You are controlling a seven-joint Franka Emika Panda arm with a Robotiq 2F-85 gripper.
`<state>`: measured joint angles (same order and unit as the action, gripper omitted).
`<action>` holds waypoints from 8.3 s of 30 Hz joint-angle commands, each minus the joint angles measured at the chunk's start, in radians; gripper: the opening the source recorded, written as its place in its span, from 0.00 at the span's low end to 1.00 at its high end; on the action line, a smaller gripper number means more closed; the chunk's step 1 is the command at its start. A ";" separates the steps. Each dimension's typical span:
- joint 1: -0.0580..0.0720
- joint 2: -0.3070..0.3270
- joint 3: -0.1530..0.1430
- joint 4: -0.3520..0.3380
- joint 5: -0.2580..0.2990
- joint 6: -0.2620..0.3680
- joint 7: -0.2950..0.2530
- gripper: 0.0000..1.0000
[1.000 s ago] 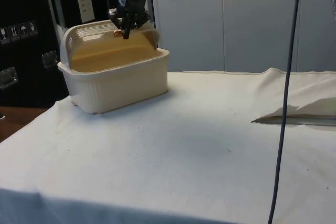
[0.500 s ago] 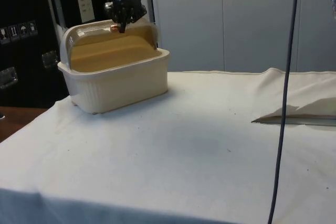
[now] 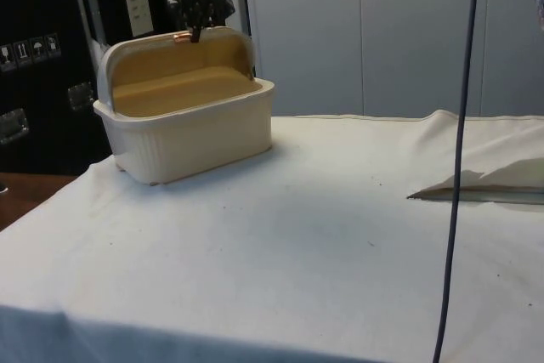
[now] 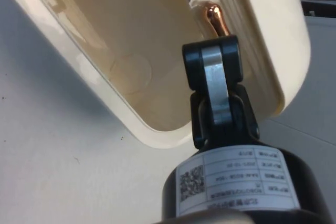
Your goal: Open the lid, then close it.
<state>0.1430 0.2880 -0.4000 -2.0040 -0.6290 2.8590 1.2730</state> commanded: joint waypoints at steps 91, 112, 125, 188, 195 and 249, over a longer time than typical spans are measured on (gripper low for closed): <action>-0.046 0.120 0.022 0.363 0.678 -0.369 -0.687 0.00; -0.045 0.205 -0.010 0.469 0.684 -0.450 -0.769 0.00; -0.040 0.222 -0.015 0.487 0.678 -0.471 -0.791 0.00; -0.009 0.208 0.064 0.439 0.750 -0.723 -0.853 0.00; -0.002 0.177 0.076 0.392 0.756 -0.727 -0.851 0.00; 0.031 -0.105 0.156 0.066 0.741 -0.695 -0.873 0.00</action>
<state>0.1660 0.2030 -0.2470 -1.9110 0.1220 2.1390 0.3840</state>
